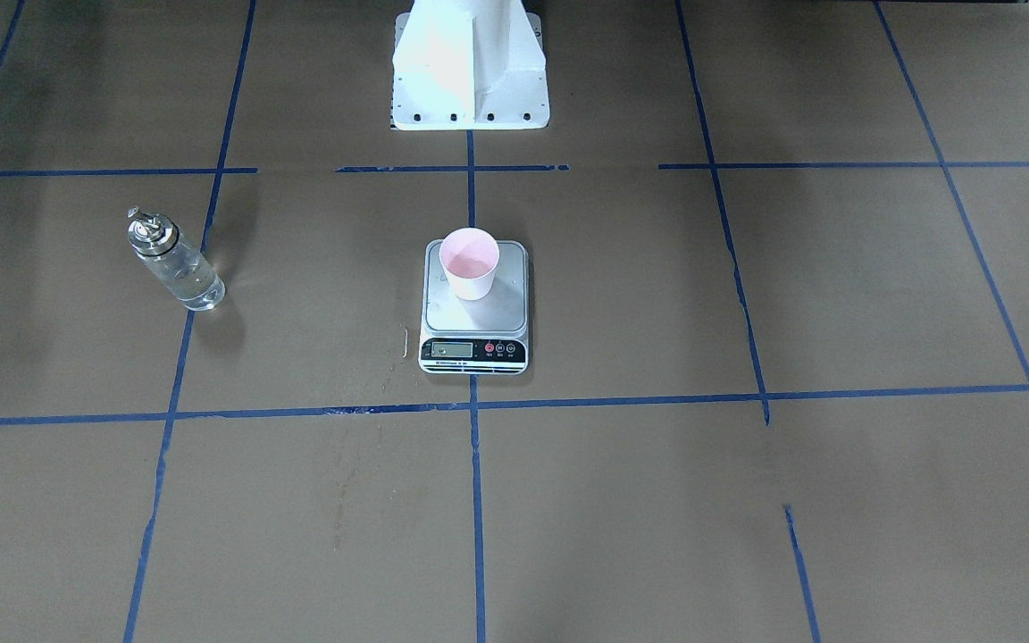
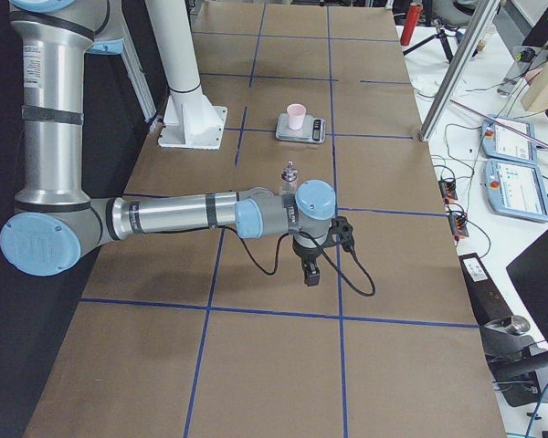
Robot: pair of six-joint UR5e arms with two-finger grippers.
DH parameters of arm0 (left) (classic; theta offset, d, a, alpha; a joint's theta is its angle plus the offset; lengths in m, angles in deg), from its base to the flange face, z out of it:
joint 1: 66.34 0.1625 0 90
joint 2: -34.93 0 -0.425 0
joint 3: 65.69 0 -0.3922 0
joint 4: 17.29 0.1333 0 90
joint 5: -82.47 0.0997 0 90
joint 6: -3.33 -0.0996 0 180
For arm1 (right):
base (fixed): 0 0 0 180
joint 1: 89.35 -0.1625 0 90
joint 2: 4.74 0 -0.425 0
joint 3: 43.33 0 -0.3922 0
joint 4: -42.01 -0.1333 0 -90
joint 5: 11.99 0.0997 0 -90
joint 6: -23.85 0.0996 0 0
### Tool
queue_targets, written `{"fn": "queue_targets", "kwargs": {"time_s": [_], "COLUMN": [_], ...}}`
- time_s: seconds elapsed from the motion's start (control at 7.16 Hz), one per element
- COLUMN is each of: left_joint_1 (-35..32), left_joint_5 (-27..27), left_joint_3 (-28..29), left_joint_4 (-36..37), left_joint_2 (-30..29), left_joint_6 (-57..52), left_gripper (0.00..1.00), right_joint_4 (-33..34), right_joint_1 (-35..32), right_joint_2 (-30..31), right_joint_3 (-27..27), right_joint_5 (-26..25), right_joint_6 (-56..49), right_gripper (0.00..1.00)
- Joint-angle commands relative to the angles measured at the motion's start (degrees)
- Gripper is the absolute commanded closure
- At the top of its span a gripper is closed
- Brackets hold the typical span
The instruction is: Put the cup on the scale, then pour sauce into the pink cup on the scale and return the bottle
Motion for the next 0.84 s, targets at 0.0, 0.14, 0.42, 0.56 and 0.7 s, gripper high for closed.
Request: {"fn": "queue_targets", "kwargs": {"time_s": [0.0,0.14,0.42,0.56,0.7], "left_joint_1": [-0.1,-0.8,-1.9,-2.9,-5.0], "left_joint_5": [-0.4,-0.8,-5.4,-5.4,-5.3], "left_joint_3": [-0.9,-1.9,-5.8,-5.0,-3.5], "left_joint_4": [0.3,0.3,-0.4,-0.4,-0.5], "left_joint_2": [0.9,1.2,6.5,7.4,8.0], "left_joint_6": [-0.3,-0.4,-0.1,-0.2,-0.1], "left_gripper": [0.00,0.00,0.00,0.00,0.00], "right_joint_4": [0.0,1.2,3.0,3.0,3.0], "right_joint_1": [0.0,0.0,0.0,0.0,0.0], "right_joint_2": [-0.1,-2.2,-2.7,-2.8,-3.0], "right_joint_3": [0.3,0.7,1.3,1.5,2.0], "right_joint_5": [0.1,0.1,-0.1,-0.2,-0.1], "right_joint_6": [0.0,0.0,-0.1,-0.1,0.0], "right_gripper": [0.00,0.00,0.00,0.00,0.00]}}
